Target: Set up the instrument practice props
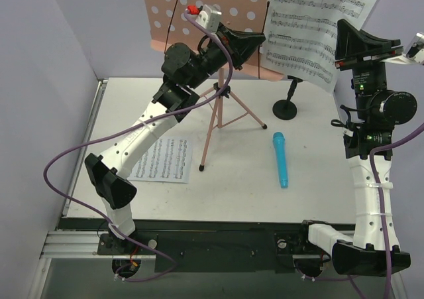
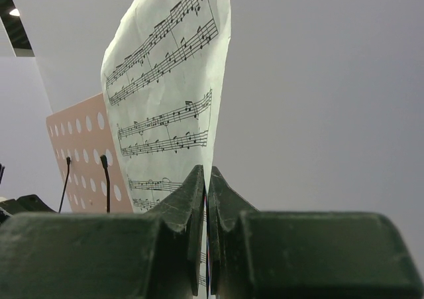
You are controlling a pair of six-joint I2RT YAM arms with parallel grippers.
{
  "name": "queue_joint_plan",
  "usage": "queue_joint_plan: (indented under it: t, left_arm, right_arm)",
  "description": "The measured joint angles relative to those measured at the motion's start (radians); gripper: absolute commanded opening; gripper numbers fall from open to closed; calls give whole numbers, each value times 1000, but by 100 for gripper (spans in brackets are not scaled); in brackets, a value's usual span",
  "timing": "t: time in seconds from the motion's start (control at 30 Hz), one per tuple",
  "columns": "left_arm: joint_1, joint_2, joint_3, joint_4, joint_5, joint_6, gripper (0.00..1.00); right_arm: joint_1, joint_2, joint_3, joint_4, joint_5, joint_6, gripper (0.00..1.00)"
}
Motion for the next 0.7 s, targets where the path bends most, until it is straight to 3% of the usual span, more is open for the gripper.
queue_joint_plan:
  t: [0.33,0.7]
  left_arm:
    - [3,-20,-87,129,4,-33,0]
    - [3,-23,-91,127,4,-34,0]
  right_arm:
    - [2,11,2,30,0,60,0]
    - [93,101,33,45,0,95,0]
